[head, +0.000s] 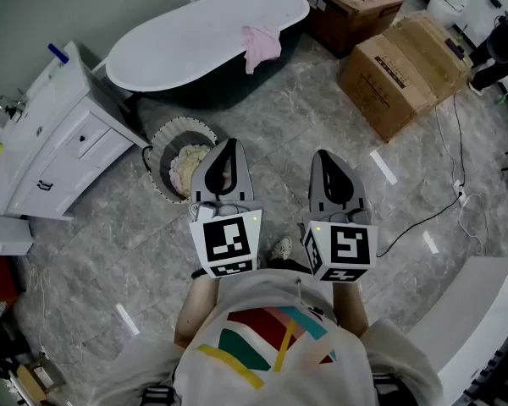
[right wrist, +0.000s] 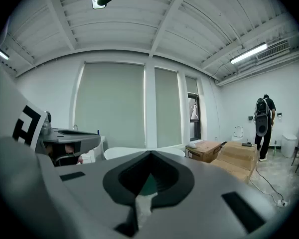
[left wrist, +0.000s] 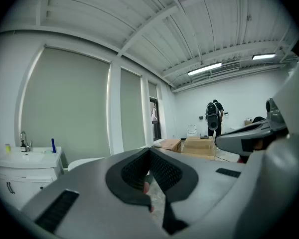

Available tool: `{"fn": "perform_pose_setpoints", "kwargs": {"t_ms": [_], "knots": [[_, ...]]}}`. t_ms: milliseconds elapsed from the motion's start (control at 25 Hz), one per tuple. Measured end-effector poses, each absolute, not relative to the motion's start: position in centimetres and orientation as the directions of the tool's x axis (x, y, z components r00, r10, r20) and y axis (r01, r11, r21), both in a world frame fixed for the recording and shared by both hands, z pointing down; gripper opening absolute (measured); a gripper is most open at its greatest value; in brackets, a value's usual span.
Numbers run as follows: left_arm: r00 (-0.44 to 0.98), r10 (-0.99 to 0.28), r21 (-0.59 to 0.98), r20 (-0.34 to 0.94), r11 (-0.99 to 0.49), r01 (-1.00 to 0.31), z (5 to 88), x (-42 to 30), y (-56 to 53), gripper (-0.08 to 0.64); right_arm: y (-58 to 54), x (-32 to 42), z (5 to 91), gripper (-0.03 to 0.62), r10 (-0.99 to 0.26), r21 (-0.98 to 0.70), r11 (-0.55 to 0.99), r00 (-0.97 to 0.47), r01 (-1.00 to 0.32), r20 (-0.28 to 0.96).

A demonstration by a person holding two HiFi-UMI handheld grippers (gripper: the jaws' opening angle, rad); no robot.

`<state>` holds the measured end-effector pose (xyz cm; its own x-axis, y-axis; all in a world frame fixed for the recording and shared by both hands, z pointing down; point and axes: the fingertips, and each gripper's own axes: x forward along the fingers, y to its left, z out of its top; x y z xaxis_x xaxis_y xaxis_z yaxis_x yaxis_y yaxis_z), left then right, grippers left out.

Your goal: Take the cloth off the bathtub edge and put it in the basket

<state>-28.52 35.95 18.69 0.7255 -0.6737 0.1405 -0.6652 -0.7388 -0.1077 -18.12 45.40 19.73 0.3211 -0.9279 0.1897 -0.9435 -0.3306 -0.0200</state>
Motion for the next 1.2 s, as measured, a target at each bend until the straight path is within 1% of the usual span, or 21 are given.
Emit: {"fn": "perform_pose_setpoints", "kwargs": {"t_ms": [200,480,680,960,1200], "knots": [[0.725,-0.676,-0.110,0.133,-0.737,-0.667,18.8,-28.1,35.8,0.017,45.6,-17.4,20.4,0.011,-0.926,-0.021,-0.335,0.325,-0.942,0.193],[0.724,-0.672,-0.115,0.156,-0.740,-0.663,19.4,-27.0,35.3,0.017,45.7,-15.7,20.4,0.011,-0.922,-0.013,-0.347,0.338,-0.938,0.189],[0.715,-0.686,-0.120,0.138,-0.728,-0.675,19.2,-25.8,35.3,0.017,46.0,-14.4,20.4,0.011,-0.937,-0.048,-0.318,0.306,-0.947,0.169],[0.696,-0.708,-0.124,0.122,-0.706,-0.697,19.4,-25.4,35.6,0.017,46.1,-14.6,21.2,0.011,-0.948,-0.005,-0.267,0.262,-0.964,0.181],[0.681,-0.725,-0.104,0.102,-0.688,-0.718,19.1,-24.7,35.7,0.017,47.1,-13.5,21.0,0.011,-0.948,-0.001,-0.275,0.271,-0.962,0.167]]}}
